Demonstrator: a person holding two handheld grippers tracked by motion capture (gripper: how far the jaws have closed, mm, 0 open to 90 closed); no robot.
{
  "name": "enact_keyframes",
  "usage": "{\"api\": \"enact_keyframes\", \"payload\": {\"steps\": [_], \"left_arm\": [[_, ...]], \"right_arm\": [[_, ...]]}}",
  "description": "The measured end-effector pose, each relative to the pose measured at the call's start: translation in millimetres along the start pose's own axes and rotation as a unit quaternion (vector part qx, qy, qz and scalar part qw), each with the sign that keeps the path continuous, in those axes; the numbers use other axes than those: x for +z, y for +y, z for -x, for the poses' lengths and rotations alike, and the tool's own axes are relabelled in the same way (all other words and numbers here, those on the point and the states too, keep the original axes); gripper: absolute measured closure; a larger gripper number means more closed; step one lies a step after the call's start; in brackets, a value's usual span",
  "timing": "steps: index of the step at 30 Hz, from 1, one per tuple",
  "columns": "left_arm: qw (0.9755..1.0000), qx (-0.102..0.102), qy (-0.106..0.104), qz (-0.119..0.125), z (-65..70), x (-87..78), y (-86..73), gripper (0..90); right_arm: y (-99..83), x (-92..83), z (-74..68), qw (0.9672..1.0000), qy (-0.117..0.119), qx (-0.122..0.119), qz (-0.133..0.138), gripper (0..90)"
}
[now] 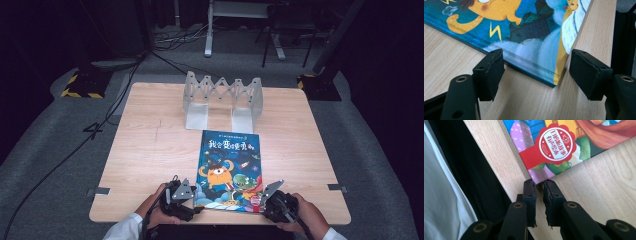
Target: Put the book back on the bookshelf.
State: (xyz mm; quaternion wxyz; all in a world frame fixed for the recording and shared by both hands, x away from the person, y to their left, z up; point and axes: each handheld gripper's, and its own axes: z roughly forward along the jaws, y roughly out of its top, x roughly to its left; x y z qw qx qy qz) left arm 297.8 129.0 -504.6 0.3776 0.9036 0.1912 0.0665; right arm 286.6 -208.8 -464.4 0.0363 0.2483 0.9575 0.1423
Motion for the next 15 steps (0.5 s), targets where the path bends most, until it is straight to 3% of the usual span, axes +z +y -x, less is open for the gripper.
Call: {"api": "enact_keyframes", "payload": {"steps": [2,3,5,10,12,13,15], "left_arm": [[1.0,0.0,0.0,0.0,0.0,0.0,0.0,28.5],[1.0,0.0,0.0,0.0,0.0,0.0,0.0,28.5],[1.0,0.0,0.0,0.0,-0.1,0.0,0.0,28.5],[1.0,0.001,0.0,0.0,-0.2,-0.1,0.1,28.5],[1.0,0.001,0.0,-0.001,-0.1,-0.2,0.1,28.5],[1.0,0.001,0.0,-0.001,-0.1,-0.2,0.1,28.5],[1.0,0.001,0.0,-0.001,-0.1,-0.2,0.1,28.5]], "right_arm": [[-2.2,0.0,0.2,1.0,0.001,-0.001,0.009,80.6],[-7.1,0.1,4.1,0.9993,0.018,0.009,0.03,79.9],[-10.7,0.5,6.6,0.9984,0.03,0.012,0.047,78.8],[-16.3,0.8,12.2,0.994,0.06,0.017,0.091,64.9],[-17.5,-3.0,15.2,0.9898,0.075,0.026,0.118,59.0],[-17.5,-3.0,15.2,0.9898,0.075,0.026,0.118,59.0],[-17.6,-7.4,19.2,0.9849,0.089,0.031,0.145,54.6]]}}
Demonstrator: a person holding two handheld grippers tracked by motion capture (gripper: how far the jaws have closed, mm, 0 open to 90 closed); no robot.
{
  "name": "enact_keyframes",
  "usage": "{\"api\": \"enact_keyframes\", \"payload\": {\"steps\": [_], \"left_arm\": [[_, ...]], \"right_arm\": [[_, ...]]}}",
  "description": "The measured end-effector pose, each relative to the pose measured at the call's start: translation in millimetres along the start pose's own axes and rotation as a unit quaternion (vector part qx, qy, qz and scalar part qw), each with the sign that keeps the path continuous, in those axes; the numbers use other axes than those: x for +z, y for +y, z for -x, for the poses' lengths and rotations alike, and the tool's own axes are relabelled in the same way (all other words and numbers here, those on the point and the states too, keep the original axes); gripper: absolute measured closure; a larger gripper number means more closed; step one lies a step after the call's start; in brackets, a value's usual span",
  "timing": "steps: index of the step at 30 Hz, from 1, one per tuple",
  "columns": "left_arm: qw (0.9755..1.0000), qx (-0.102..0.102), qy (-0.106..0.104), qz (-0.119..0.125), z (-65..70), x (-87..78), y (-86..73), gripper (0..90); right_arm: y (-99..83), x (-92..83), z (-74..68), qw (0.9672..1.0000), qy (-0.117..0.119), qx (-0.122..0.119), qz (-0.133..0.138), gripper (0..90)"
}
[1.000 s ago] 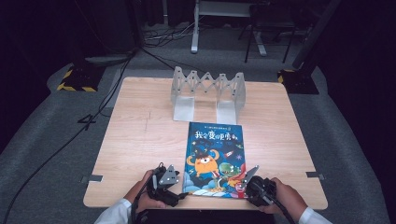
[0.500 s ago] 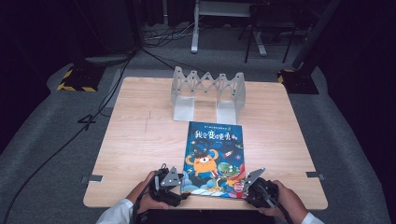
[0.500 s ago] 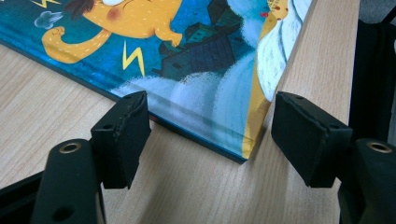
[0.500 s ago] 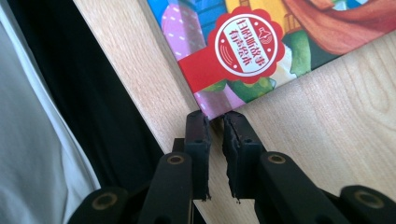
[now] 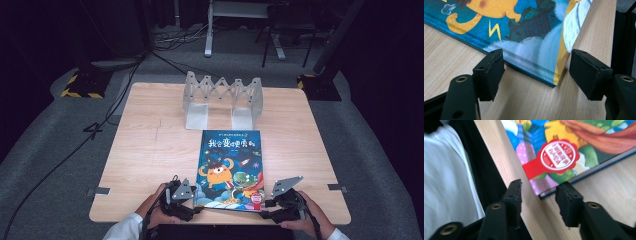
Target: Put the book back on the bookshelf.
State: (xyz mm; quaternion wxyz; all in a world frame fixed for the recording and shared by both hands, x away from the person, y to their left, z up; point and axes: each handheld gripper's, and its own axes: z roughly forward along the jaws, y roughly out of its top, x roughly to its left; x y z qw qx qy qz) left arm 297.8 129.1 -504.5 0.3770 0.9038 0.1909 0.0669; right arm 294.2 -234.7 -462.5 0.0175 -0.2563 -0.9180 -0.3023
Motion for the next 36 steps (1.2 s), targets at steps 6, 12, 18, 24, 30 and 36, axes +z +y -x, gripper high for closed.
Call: {"api": "enact_keyframes", "payload": {"steps": [6,12,18,24,30,36], "left_arm": [[1.0,-0.002,0.001,0.001,0.4,0.1,-0.1,28.5],[1.0,0.0,0.001,0.0,0.1,-0.1,-0.1,28.5],[1.0,-0.002,0.001,0.002,0.5,0.2,-0.1,28.5],[1.0,-0.002,0.001,0.002,0.4,0.1,-0.1,28.5],[1.0,-0.002,0.001,0.001,0.4,0.1,-0.1,28.4],[1.0,-0.001,0.004,0.0,-0.5,-0.3,-0.1,28.4]], "right_arm": [[3.6,-3.8,13.0,0.9982,0.027,0.02,0.049,45.2],[8.5,-7.8,27.8,0.9926,0.069,0.051,0.086,39.2],[13.2,-9.2,40.3,0.9891,0.078,0.075,0.099,39.3],[20.8,0.8,49.2,0.9872,0.074,0.09,0.109,39.2],[24.8,11.4,53.4,0.9853,0.085,0.094,0.115,38.3],[30.2,15.9,57.1,0.9839,0.09,0.092,0.124,37.9]]}}
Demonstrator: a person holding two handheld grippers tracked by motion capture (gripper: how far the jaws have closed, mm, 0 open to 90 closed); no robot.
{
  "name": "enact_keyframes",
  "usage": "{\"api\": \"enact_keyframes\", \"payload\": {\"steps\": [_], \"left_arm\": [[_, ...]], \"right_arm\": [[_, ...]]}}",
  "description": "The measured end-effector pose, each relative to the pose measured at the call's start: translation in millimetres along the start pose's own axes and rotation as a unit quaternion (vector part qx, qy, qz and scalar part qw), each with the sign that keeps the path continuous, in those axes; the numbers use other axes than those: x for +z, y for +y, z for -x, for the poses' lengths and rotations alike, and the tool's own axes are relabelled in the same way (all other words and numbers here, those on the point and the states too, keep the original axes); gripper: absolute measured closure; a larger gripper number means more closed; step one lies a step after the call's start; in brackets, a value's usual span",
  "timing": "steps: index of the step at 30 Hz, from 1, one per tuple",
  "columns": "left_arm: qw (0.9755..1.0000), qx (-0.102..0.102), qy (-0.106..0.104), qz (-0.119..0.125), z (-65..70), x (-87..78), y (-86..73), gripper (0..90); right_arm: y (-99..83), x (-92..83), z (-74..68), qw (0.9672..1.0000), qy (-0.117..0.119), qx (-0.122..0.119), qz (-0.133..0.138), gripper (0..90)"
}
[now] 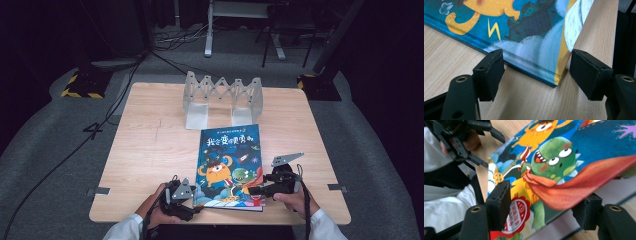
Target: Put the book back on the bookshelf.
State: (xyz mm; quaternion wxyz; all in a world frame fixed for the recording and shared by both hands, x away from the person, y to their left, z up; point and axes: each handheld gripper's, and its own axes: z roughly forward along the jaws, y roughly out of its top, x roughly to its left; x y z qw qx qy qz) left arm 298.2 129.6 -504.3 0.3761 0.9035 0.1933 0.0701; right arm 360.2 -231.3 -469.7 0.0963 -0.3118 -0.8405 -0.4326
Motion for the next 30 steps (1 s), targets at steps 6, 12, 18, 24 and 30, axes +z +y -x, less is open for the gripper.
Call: {"api": "enact_keyframes", "payload": {"steps": [6,12,18,24,30], "left_arm": [[1.0,0.0,0.0,0.0,0.0,0.0,-0.1,28.2],[0.9997,-0.017,0.016,-0.01,-2.0,0.1,-0.4,18.0],[0.9993,-0.034,0.006,-0.012,-9.7,-2.8,-0.6,15.5],[0.9969,-0.078,-0.001,0.0,-30.8,-11.3,-2.2,18.1],[0.993,-0.116,-0.008,0.023,-52.1,-15.8,3.3,19.1]], "right_arm": [[8.2,11.4,1.0,0.9999,0.006,0.004,0.009,41.5],[8.0,9.0,1.5,0.9994,0.027,-0.004,0.023,48.0],[8.6,7.4,-0.6,0.9987,0.036,-0.02,0.031,49.7],[9.5,2.6,-7.5,0.9966,0.045,-0.049,0.049,51.7],[9.7,0.1,-11.3,0.9953,0.051,-0.063,0.054,54.3]]}}
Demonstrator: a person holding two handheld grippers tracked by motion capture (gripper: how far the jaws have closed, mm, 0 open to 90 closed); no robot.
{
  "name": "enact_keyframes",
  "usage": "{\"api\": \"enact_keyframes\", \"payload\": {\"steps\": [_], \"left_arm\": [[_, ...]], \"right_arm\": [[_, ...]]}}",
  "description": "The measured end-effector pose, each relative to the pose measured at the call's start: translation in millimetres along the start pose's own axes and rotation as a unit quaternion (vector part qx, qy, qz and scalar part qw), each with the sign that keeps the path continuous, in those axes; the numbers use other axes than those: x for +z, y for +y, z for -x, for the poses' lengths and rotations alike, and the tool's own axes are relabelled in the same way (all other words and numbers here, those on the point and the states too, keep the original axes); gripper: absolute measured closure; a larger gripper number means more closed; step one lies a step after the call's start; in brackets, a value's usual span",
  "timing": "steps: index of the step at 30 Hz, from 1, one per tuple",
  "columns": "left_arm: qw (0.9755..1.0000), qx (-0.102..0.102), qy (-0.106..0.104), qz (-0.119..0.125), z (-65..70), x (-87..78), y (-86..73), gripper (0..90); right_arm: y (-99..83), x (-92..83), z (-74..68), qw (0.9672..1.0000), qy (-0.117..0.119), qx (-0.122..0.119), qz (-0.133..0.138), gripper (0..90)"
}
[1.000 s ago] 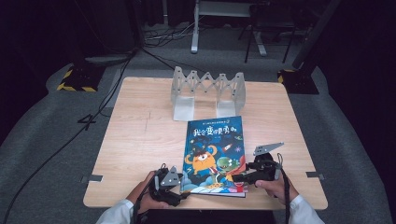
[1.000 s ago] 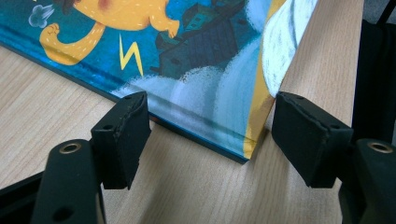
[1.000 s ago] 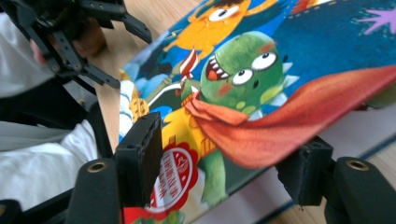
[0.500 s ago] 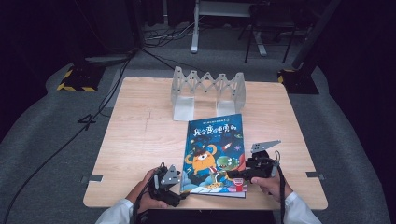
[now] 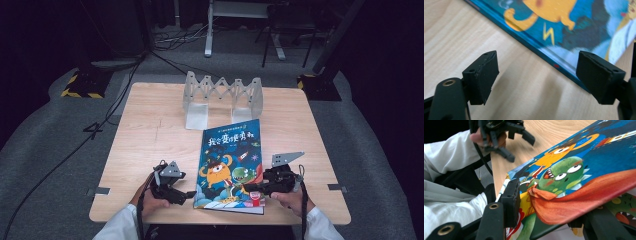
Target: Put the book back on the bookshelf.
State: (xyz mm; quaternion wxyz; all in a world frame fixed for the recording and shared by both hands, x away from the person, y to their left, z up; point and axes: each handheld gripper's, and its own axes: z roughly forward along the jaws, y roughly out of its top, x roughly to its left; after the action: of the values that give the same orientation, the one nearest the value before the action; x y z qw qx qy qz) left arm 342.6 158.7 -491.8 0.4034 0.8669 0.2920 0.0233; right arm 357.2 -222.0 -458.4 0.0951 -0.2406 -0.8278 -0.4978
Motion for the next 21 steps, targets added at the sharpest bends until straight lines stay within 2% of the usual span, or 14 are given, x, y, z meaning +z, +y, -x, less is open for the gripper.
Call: {"api": "enact_keyframes", "payload": {"steps": [3,5,10,16,18,21], "left_arm": [[0.9999,-0.002,-0.009,0.005,-1.8,4.9,10.0,18.8],[1.0,0.002,0.002,-0.001,-2.6,9.2,15.4,17.9],[0.9998,-0.02,-0.003,-0.002,-10.0,20.2,22.4,17.9],[0.9989,-0.037,-0.027,0.007,-16.0,24.5,28.7,17.4],[0.998,-0.046,-0.042,0.011,-17.6,26.0,31.1,17.2],[0.9971,-0.044,-0.057,0.023,-18.5,28.0,34.9,15.6]], "right_arm": [[0.6,-0.5,-1.3,1.0,-0.001,-0.008,0.0,54.3],[1.2,-1.1,-3.4,0.9999,-0.003,-0.017,0.002,54.2],[-1.3,-2.6,-8.9,0.9991,-0.007,-0.04,0.009,54.2],[-1.8,-5.1,-18.7,0.9963,-0.019,-0.081,0.017,54.2],[-1.9,-5.6,-21.7,0.9948,-0.022,-0.098,0.02,54.3],[-1.7,-5.7,-25.1,0.9927,-0.025,-0.116,0.024,54.3]]}}
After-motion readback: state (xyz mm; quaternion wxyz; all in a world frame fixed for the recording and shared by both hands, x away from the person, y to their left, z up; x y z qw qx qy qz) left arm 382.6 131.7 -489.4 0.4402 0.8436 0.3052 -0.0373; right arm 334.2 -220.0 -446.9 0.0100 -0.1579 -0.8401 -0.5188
